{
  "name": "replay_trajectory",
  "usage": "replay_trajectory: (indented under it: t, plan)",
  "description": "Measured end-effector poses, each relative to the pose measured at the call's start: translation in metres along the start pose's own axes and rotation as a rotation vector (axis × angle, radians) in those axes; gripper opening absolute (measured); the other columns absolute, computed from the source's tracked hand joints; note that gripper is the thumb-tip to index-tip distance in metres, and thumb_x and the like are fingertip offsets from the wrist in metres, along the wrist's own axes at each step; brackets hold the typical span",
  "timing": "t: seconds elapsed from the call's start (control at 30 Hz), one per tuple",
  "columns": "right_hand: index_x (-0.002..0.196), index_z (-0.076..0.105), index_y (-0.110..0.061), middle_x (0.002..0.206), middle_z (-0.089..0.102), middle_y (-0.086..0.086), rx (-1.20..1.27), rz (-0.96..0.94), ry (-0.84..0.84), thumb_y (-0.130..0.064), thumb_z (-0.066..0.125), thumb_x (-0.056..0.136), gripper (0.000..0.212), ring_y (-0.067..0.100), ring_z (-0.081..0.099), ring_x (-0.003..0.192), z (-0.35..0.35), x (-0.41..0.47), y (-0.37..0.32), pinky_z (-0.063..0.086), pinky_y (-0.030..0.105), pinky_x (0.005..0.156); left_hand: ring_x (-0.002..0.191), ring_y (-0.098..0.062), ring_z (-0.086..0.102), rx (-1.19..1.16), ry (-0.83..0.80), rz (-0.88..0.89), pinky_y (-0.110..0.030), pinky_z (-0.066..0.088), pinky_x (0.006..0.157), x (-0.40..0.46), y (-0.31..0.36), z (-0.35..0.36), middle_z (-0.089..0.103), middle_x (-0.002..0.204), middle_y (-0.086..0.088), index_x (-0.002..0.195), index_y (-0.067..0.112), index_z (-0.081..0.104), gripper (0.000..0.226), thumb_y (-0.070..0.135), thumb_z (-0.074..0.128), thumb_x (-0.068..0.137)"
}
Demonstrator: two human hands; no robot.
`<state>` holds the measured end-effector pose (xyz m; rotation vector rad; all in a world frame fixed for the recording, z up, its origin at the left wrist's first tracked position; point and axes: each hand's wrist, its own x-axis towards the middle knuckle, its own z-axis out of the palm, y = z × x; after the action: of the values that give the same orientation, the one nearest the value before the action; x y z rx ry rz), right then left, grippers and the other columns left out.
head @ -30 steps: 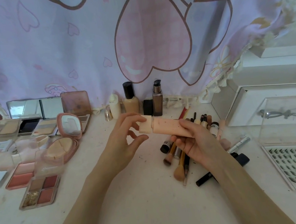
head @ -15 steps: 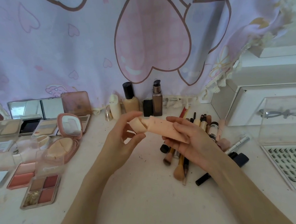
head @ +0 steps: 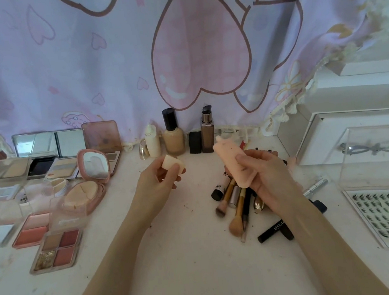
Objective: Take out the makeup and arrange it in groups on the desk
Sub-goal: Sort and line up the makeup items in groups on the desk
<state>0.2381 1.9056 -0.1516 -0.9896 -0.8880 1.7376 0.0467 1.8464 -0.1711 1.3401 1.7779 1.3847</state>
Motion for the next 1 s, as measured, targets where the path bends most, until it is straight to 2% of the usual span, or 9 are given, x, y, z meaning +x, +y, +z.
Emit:
replay_trajectory:
  t: [0.2, 0.3, 0.37, 0.43, 0.57, 0.67, 0.77, 0.9, 1.0]
  plan:
    - [0.118, 0.047, -0.010, 0.117, 0.056, 0.015, -0.269, -0.031, 0.138, 0.000, 0.058, 0.086, 0.035, 0.030, 0.061, 0.101, 0.003, 0.022, -0.010, 0.052, 0.047, 0.088, 0.078, -0.014, 0.055, 0.105, -0.013, -0.194, -0.018, 0.041, 0.066, 0.015, 0.002, 0.020, 0.061, 0.087, -0.001, 0.097, 0.023, 0.060, 0.009, 0.028, 0.057, 0.090]
    - [0.123, 0.043, -0.009, 0.114, 0.054, 0.011, -0.431, -0.032, 0.131, -0.001, 0.055, 0.088, 0.038, 0.026, 0.058, 0.099, 0.015, 0.037, -0.014, 0.051, 0.043, 0.087, 0.088, -0.012, 0.052, 0.140, -0.001, -0.181, -0.020, 0.040, 0.073, 0.029, 0.009, 0.037, 0.056, 0.094, 0.001, 0.117, 0.017, 0.054, 0.034, 0.030, 0.063, 0.086]
    - [0.125, 0.042, -0.007, 0.109, 0.053, 0.010, -0.488, -0.006, 0.131, -0.001, 0.053, 0.088, 0.039, 0.025, 0.057, 0.097, 0.021, 0.046, -0.014, 0.051, 0.041, 0.085, 0.082, -0.007, 0.050, 0.134, 0.026, -0.175, -0.016, 0.037, 0.065, 0.033, 0.011, 0.049, 0.053, 0.089, 0.005, 0.119, 0.015, 0.049, 0.041, 0.031, 0.065, 0.085]
    - [0.127, 0.039, -0.007, 0.111, 0.052, 0.012, -0.544, 0.007, 0.149, 0.000, 0.051, 0.088, 0.041, 0.025, 0.054, 0.101, 0.025, 0.055, -0.010, 0.050, 0.042, 0.089, 0.080, -0.006, 0.051, 0.124, 0.059, -0.156, -0.013, 0.035, 0.061, 0.034, 0.010, 0.059, 0.053, 0.087, 0.006, 0.115, 0.015, 0.048, 0.038, 0.030, 0.064, 0.085]
    - [0.134, 0.029, -0.007, 0.125, 0.046, 0.015, -0.666, -0.020, 0.204, 0.001, 0.049, 0.085, 0.054, 0.028, 0.048, 0.112, 0.028, 0.066, -0.002, 0.047, 0.042, 0.092, 0.101, -0.019, 0.055, 0.158, 0.105, -0.099, -0.033, 0.047, 0.086, 0.035, -0.002, 0.070, 0.057, 0.091, 0.004, 0.102, 0.024, 0.044, 0.023, 0.031, 0.060, 0.087]
    - [0.136, 0.028, -0.010, 0.128, 0.045, 0.015, -0.743, -0.065, 0.221, -0.005, 0.051, 0.087, 0.055, 0.027, 0.047, 0.114, 0.030, 0.068, 0.000, 0.046, 0.037, 0.088, 0.102, -0.020, 0.054, 0.189, 0.125, -0.091, -0.042, 0.045, 0.093, 0.037, -0.008, 0.062, 0.053, 0.083, 0.013, 0.099, 0.028, 0.044, 0.020, 0.035, 0.059, 0.087]
    - [0.135, 0.031, -0.008, 0.130, 0.043, 0.014, -0.868, -0.132, 0.226, -0.011, 0.053, 0.088, 0.051, 0.027, 0.046, 0.114, 0.028, 0.066, 0.000, 0.045, 0.039, 0.094, 0.102, -0.021, 0.052, 0.203, 0.146, -0.080, -0.043, 0.044, 0.093, 0.039, -0.012, 0.056, 0.053, 0.081, 0.012, 0.099, 0.027, 0.046, 0.019, 0.034, 0.058, 0.087]
    - [0.125, 0.042, -0.007, 0.126, 0.044, 0.013, -1.079, -0.213, 0.185, -0.017, 0.053, 0.089, 0.039, 0.022, 0.047, 0.102, 0.026, 0.062, 0.002, 0.046, 0.035, 0.086, 0.102, -0.019, 0.045, 0.325, 0.149, -0.053, -0.038, 0.039, 0.093, 0.039, -0.013, 0.059, 0.059, 0.093, 0.000, 0.107, 0.020, 0.050, 0.024, 0.037, 0.053, 0.090]
    - [0.128, 0.043, -0.006, 0.128, 0.045, 0.012, -1.261, -0.250, 0.142, -0.018, 0.058, 0.088, 0.045, 0.025, 0.046, 0.114, 0.025, 0.057, 0.005, 0.036, 0.026, 0.085, 0.103, -0.020, 0.044, 0.413, 0.180, -0.029, -0.035, 0.038, 0.090, 0.039, -0.013, 0.061, 0.059, 0.098, -0.002, 0.109, 0.016, 0.051, 0.028, 0.037, 0.050, 0.091]
